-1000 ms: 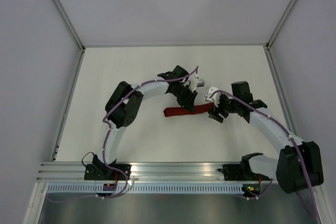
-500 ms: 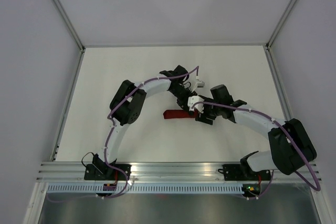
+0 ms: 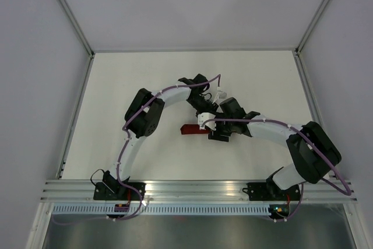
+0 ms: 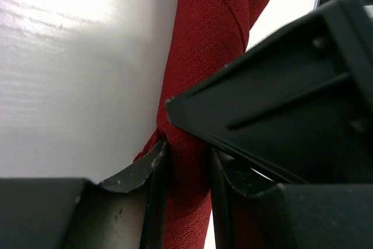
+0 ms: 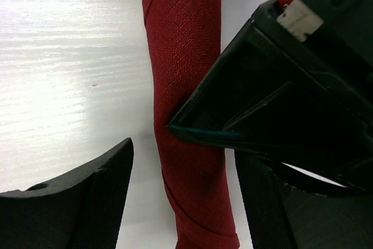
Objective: Fold the napkin, place the utensils inside, and roll it up
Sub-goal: Roll the napkin with the utensil
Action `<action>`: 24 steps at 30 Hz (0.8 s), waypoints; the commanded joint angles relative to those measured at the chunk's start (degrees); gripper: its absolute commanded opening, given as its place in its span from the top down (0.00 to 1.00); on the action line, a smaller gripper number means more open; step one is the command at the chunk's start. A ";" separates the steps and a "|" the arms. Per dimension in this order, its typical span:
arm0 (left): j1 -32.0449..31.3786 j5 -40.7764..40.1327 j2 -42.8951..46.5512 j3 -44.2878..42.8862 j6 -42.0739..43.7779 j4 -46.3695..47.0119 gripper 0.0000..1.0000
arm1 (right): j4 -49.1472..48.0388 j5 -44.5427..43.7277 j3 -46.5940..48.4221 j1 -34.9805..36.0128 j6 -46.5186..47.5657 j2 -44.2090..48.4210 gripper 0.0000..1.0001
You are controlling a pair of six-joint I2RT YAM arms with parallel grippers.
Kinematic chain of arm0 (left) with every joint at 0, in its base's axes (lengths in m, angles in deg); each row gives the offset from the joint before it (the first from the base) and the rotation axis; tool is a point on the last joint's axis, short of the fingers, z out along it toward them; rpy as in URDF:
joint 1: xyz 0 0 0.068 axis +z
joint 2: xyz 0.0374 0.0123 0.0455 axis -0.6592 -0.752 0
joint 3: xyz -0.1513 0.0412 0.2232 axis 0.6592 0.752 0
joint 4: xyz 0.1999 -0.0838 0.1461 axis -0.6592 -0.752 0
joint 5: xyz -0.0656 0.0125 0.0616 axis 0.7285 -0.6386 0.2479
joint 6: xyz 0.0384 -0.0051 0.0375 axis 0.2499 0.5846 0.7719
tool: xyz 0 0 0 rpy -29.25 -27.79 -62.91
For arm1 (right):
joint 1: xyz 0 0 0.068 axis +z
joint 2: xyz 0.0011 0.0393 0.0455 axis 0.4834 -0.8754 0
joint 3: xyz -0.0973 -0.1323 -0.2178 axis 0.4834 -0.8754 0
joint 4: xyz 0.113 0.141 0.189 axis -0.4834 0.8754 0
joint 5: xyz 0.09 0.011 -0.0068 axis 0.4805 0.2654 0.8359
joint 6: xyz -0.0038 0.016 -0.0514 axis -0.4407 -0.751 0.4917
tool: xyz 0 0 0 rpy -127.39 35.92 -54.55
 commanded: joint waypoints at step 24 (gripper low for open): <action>7.24 1.06 6.99 1.06 -8.22 7.91 0.51 | 3.98 -7.27 8.34 1.36 -14.68 -9.78 0.48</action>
